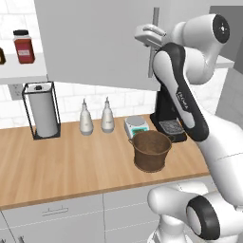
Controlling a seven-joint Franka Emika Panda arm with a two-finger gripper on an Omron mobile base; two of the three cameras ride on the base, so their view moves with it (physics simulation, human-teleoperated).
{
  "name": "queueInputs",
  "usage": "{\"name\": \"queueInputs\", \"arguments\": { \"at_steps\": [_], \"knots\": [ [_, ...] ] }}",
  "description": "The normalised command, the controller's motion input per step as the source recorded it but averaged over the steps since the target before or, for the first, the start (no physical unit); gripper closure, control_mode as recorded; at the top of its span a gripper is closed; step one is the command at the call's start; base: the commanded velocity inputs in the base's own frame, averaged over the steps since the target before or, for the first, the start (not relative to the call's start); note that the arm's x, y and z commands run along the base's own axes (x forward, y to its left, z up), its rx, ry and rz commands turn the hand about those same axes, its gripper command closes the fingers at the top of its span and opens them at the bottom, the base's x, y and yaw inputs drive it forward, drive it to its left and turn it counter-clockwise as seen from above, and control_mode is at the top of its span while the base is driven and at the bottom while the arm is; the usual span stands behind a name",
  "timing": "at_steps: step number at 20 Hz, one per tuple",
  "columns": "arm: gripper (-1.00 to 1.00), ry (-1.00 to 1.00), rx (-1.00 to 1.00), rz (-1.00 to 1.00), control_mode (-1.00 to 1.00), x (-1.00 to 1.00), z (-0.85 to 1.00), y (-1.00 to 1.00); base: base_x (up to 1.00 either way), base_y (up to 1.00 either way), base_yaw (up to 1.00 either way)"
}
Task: Open the cabinet, pick up the bread from the cabinet and place it in the basket. Then move the basket to the dining counter.
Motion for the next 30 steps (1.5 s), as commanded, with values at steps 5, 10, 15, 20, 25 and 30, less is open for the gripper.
{"name": "queueInputs", "arguments": {
  "at_steps": [5,10,15,20,25,30],
  "knots": [
    [1.00,0.00,0.00,-0.01,-1.00,-1.00,0.18,0.59,0.00,0.00,0.00],
    [-1.00,0.00,0.00,-0.01,-1.00,-1.00,0.06,0.80,0.00,0.00,0.00],
    [-1.00,-0.01,-0.01,-0.02,-1.00,-0.84,0.00,0.31,0.00,0.00,0.00],
    [-1.00,-0.02,0.08,-0.03,-1.00,-1.00,0.00,-0.98,0.00,0.00,0.00],
    [-1.00,0.14,0.25,0.01,-1.00,-0.27,0.31,-0.84,0.00,0.00,0.00],
    [-1.00,0.05,0.34,0.14,-1.00,0.98,0.00,-0.27,0.00,0.00,0.00]
  ]
}}
